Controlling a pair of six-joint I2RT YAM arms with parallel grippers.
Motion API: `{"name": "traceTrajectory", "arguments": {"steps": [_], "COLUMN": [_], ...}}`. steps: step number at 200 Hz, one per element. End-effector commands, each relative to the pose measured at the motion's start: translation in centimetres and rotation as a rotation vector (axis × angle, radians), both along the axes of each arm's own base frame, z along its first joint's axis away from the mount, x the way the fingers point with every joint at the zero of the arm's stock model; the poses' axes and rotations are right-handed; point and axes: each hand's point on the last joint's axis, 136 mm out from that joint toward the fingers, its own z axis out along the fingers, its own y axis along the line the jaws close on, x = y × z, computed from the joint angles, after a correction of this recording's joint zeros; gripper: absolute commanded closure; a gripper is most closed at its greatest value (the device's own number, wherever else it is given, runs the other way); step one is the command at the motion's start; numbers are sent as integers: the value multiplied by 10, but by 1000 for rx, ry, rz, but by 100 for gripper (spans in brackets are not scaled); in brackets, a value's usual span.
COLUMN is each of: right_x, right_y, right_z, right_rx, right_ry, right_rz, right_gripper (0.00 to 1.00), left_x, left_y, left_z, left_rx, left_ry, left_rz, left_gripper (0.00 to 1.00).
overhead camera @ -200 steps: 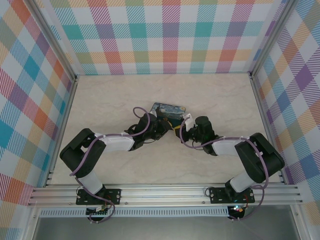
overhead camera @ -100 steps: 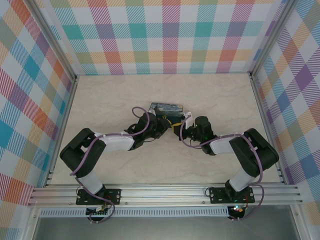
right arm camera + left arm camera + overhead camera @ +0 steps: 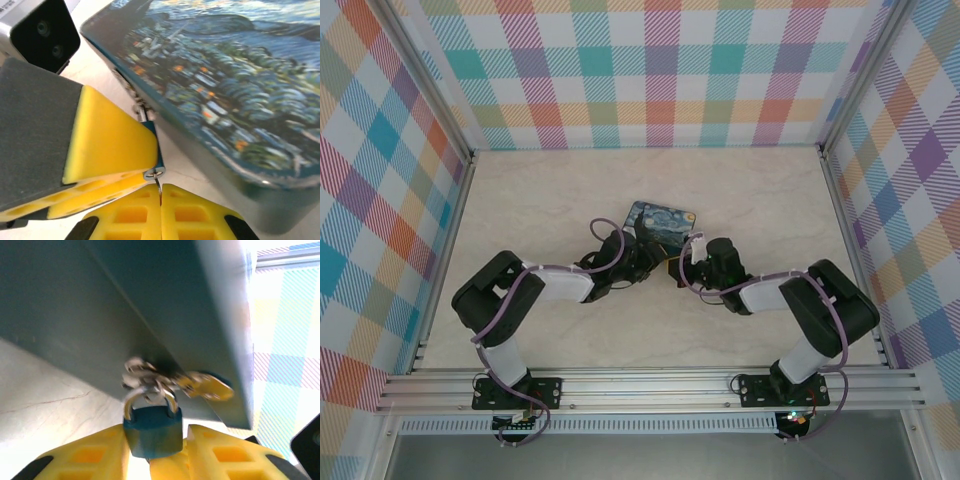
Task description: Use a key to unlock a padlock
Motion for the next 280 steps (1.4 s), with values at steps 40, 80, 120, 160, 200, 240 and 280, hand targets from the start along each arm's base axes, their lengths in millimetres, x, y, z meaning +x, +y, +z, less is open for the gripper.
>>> {"name": "traceTrajectory", "arguments": {"steps": [40,80,120,160,200,240,280], "right_x": [-22,-34,-37,-37,-37,-40,-41], "right_y": [-2,2,6,6,7,11,14], "right_z": [-11,-10,-1,-1,2,1,-2], "right_rx": [-45,16,76,122,148,152,157], "right_ry": [226,353,397,447,483,494,491], "right_rz": [2,-21,-92,-180,-223,-227,-229], "right_gripper": [93,93,93,93,93,93,93], "left_x": [-17,-25,-36,-39,-39,-37,-36], "left_y": [26,53,53,44,29,20,10], "left_z": [17,33,37,30,19,13,6], "left_rx": [24,33,-41,-70,-105,-127,-139], "left_ry": [-37,-64,-58,-45,-21,-5,23], "left_rz": [28,74,74,62,55,63,57], "left_gripper": [26,18,28,32,38,43,45]}}
